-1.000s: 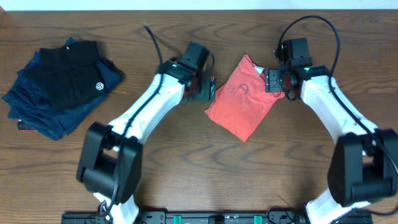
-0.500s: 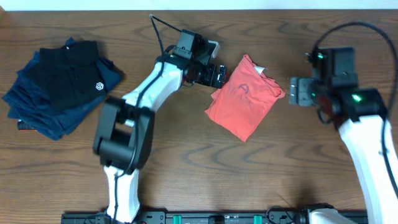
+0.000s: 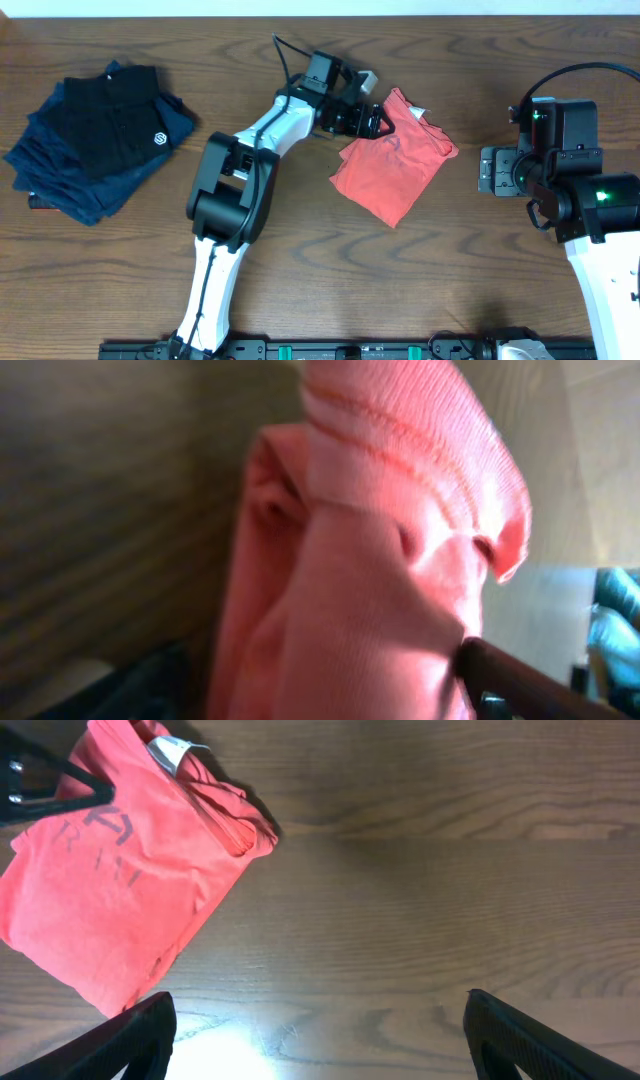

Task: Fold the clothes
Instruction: 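Grasp the folded red shirt's top edge with the left gripper, then carry the folded shirt left and drop it onto the navy stack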

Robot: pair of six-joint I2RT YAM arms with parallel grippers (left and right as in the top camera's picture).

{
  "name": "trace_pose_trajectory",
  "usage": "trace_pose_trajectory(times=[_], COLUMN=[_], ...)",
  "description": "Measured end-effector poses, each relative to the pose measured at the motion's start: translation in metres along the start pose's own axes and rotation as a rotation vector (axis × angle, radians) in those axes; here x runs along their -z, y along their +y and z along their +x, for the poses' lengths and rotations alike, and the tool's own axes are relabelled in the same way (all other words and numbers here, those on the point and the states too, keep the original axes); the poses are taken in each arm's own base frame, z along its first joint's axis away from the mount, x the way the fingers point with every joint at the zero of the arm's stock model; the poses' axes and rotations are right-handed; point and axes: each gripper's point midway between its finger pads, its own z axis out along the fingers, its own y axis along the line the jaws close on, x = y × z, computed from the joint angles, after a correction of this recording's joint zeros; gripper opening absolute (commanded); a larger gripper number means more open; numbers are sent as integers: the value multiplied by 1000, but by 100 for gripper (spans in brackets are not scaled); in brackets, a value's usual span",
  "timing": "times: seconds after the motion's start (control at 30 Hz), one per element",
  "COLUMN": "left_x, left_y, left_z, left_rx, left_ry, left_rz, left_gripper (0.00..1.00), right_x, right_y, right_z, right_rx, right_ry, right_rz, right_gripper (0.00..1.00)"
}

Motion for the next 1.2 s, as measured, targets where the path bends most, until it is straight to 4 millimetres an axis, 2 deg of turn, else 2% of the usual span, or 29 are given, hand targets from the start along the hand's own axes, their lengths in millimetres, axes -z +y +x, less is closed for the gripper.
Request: trace_pose_trajectory(times=[0.03,0.07,0.1,0.13,0.3,0.37,0.43,0.5,0.57,0.7,0.8,0.83,0.9,1.0,1.2], left_x=[-5,-10,-14,-19,-23,-17,0,31,74,198,292,315,363,411,471], left_y=[-2,-4,-6,-8,-16,-14,-11,-7,-4,-2,3,6,16,45,118], left_z=[4,8,12,16,19,16,9,-5,-25,-67,-82,-83,-82,-67,-18], left_rx=[8,15,19,20,12,18,31,46,56,60,68,73,95,175,400], left_ry=[14,27,39,52,61,53,30,-19,-93,-324,-500,-544,-629,-691,-727], left_rz=[6,13,16,20,34,31,9,-34,-90,-227,-325,-353,-413,-486,-647], left_gripper=[47,25,13,6,6,6,6,6,6,6,6,6,6,6,6], right_x=[0,0,0,0,0,0,0,0,0,0,0,0,0,0,0], right_y=[0,0,0,0,0,0,0,0,0,0,0,0,0,-1,-1], right_z=[0,0,0,0,0,0,0,0,0,0,0,0,0,0,0], right_rx=[0,0,0,0,0,0,0,0,0,0,1,1,1,1,1], right_ry=[0,0,0,0,0,0,0,0,0,0,0,-1,-1,-2,-2], right_rz=[0,0,0,0,0,0,0,0,0,1,1,1,1,4,4], right_gripper=[89,89,89,89,89,89,89,89,88,87,87,87,87,87,87])
